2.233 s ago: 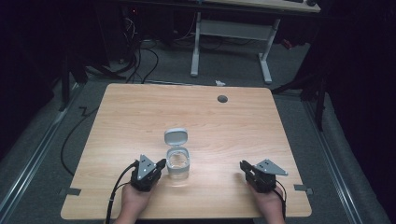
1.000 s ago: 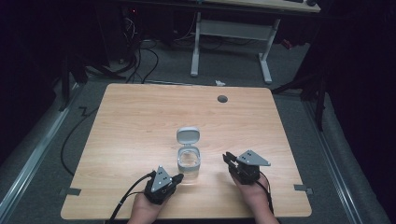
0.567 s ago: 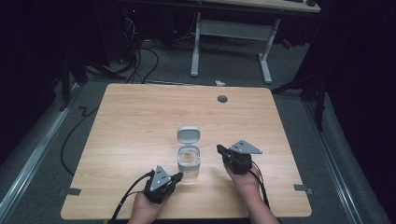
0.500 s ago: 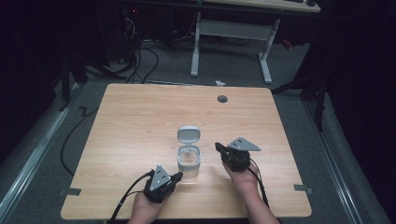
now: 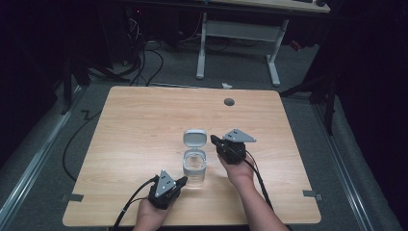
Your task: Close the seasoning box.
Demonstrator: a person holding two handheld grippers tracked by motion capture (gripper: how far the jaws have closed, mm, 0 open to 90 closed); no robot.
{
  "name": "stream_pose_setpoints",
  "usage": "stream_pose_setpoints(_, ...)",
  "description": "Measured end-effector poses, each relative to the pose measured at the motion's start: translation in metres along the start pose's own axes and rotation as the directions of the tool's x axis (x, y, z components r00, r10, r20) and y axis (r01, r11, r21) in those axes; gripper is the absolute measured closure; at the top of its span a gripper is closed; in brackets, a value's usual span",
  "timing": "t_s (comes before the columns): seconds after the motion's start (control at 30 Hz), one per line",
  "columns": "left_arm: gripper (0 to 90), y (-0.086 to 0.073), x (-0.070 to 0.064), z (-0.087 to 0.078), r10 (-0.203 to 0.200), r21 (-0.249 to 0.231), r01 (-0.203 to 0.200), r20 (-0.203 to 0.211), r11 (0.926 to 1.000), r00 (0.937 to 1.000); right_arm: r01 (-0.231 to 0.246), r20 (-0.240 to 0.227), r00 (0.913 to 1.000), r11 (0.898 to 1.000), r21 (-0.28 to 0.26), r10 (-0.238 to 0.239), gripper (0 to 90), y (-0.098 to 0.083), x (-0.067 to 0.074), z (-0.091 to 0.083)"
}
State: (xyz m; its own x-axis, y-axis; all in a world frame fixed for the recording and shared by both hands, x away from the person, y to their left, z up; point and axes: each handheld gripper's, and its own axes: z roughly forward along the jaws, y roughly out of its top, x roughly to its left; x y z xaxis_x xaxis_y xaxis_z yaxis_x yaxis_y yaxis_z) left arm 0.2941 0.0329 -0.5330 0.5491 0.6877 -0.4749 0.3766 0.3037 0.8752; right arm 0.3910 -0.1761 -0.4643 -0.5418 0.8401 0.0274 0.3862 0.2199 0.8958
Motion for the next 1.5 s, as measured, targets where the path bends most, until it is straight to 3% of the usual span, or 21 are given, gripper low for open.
stream_pose_setpoints(0.27, 89.5, 0.000, 0.000, 0.000, 0.000, 0.002, 0.000, 0.003, 1.0000, 1.0000, 0.000, -0.009, 1.0000, 1.000, -0.021, 0.000, 90.0, 0.010, 0.001, 0.005)
stream_pose_setpoints(0.47, 89.0, 0.000, 0.000, 0.001, 0.000, 0.007, 0.000, 0.005, 1.0000, 1.0000, 0.019, -0.022, 0.9995, 0.997, -0.069, -0.021, 90.0, 0.029, 0.007, -0.002)
stream_pose_setpoints(0.63, 88.9, -0.001, -0.001, 0.001, 0.002, 0.008, -0.002, 0.004, 1.0000, 1.0000, 0.034, -0.033, 0.9988, 0.996, -0.086, -0.037, 90.0, 0.034, 0.012, -0.006)
stream_pose_setpoints(1.0, 88.9, 0.000, 0.000, 0.001, -0.001, 0.003, 0.001, 0.005, 1.0000, 1.0000, 0.051, -0.059, 0.9966, 0.994, -0.100, -0.057, 90.0, 0.026, 0.024, -0.018)
stream_pose_setpoints(1.5, 88.1, 0.001, 0.001, 0.000, -0.017, -0.002, 0.017, 0.003, 0.9999, 0.9998, 0.053, -0.097, 0.9935, 0.996, -0.071, -0.060, 90.0, -0.004, 0.042, -0.036)
